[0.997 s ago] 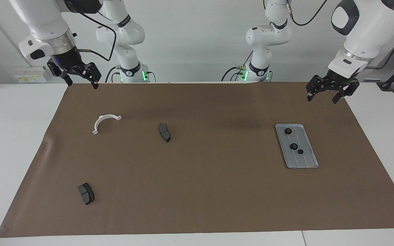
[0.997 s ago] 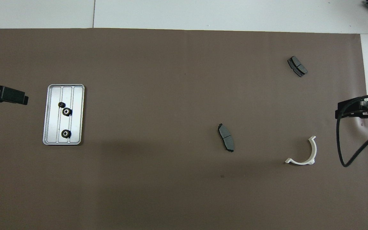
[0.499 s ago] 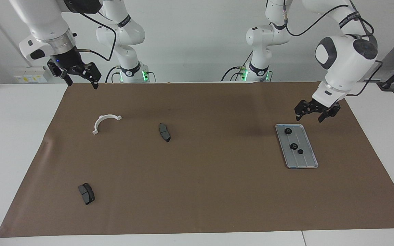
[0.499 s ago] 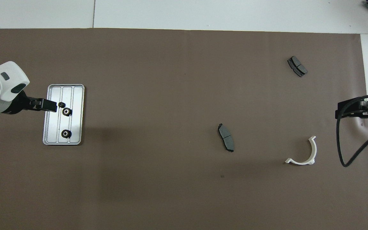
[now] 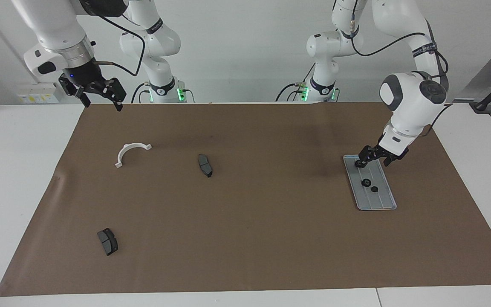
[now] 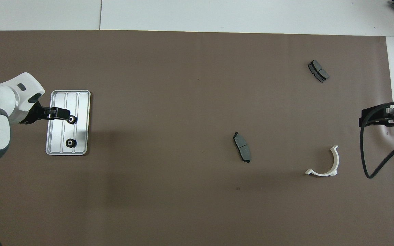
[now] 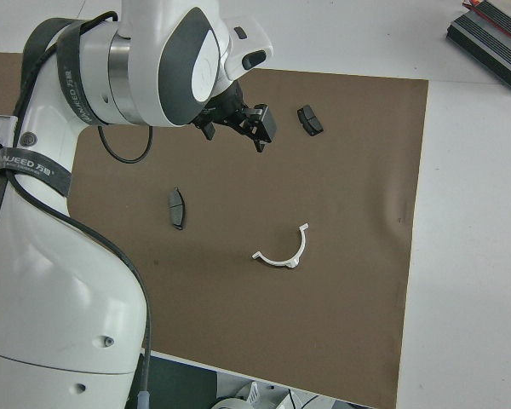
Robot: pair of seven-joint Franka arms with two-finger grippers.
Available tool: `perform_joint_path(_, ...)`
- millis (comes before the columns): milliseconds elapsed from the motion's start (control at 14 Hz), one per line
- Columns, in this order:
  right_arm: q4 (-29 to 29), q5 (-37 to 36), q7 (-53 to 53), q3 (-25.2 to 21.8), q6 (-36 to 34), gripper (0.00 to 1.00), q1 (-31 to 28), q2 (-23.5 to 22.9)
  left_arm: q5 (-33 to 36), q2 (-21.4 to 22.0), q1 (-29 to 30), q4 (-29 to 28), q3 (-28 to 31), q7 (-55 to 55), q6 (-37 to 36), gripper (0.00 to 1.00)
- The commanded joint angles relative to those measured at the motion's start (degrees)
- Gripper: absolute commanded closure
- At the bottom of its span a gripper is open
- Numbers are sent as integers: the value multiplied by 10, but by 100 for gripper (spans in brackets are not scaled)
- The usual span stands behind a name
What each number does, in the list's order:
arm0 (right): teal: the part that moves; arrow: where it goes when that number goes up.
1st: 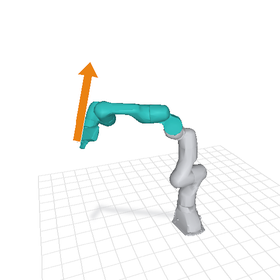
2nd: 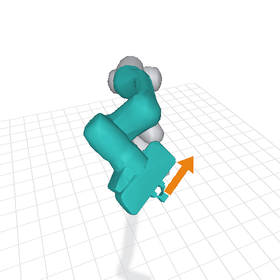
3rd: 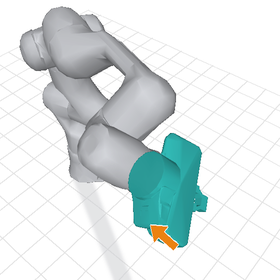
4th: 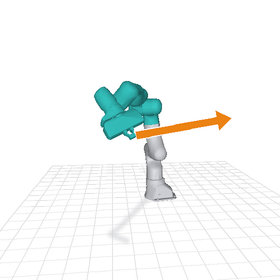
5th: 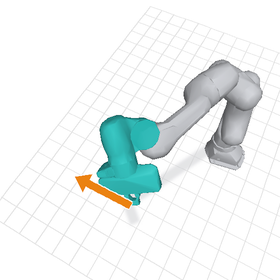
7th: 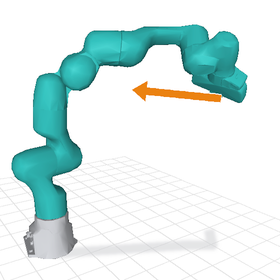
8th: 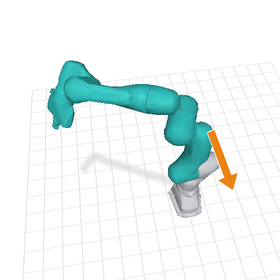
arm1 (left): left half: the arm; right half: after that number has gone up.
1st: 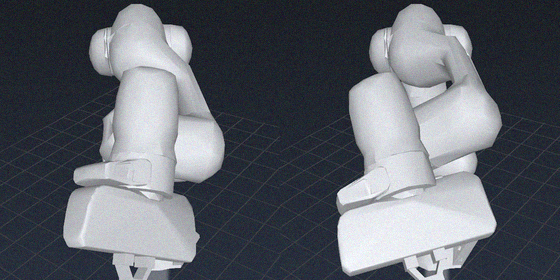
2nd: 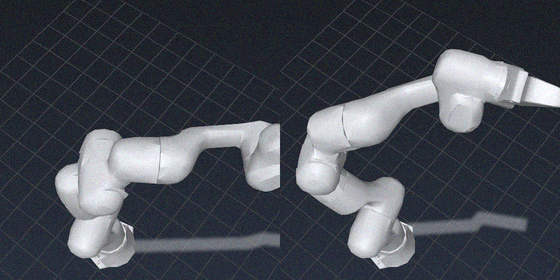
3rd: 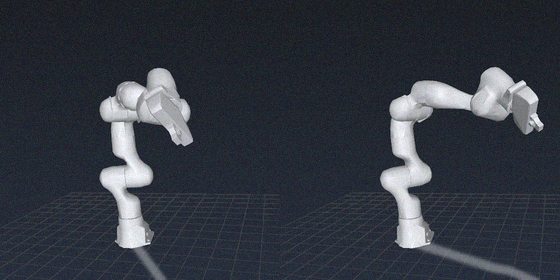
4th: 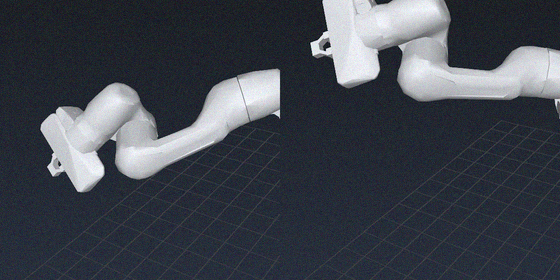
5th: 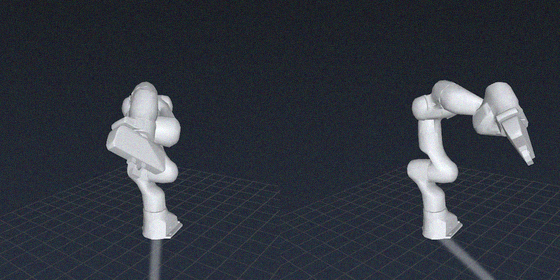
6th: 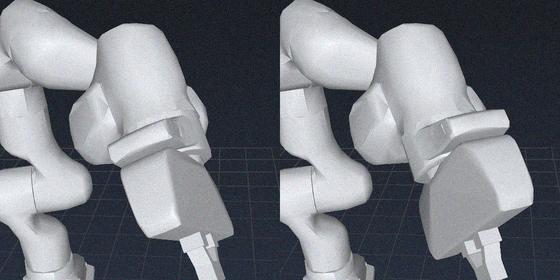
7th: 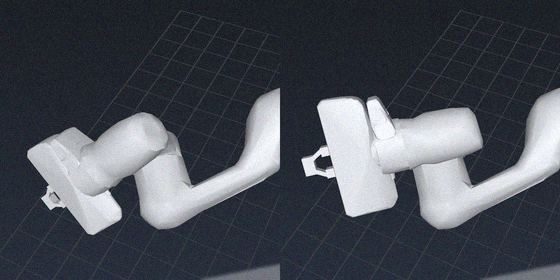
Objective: Place bearing gear from tray to pile
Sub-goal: 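Lower the left gripper onto a black gear in the tray and grasp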
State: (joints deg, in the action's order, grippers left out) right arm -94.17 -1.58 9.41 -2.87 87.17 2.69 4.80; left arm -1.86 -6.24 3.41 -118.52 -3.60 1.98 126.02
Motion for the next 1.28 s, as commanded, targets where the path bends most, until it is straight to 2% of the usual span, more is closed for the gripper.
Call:
perform_joint_path(0,-8,4,-14,2,8,0,-4,9,1,-11,-4,-27,0,50,49,21)
perform_joint_path(142,-8,3,-14,2,9,0,-4,9,1,-25,-3,-36,1,74,71,30)
perform_joint_path(356,-8,3,-14,2,9,0,-4,9,1,-58,-4,-36,1,113,115,31)
perform_joint_path(712,-8,4,-14,2,9,0,-4,9,1,-72,4,-37,0,135,141,32)
perform_joint_path(855,-8,4,-14,2,9,0,-4,9,1,-76,2,-38,0,145,146,37)
perform_joint_path(997,-8,4,-14,2,9,0,-4,9,1,-76,3,-37,1,145,146,45)
perform_joint_path(1211,-8,4,-14,2,9,0,-4,9,1,-76,4,-37,1,144,145,66)
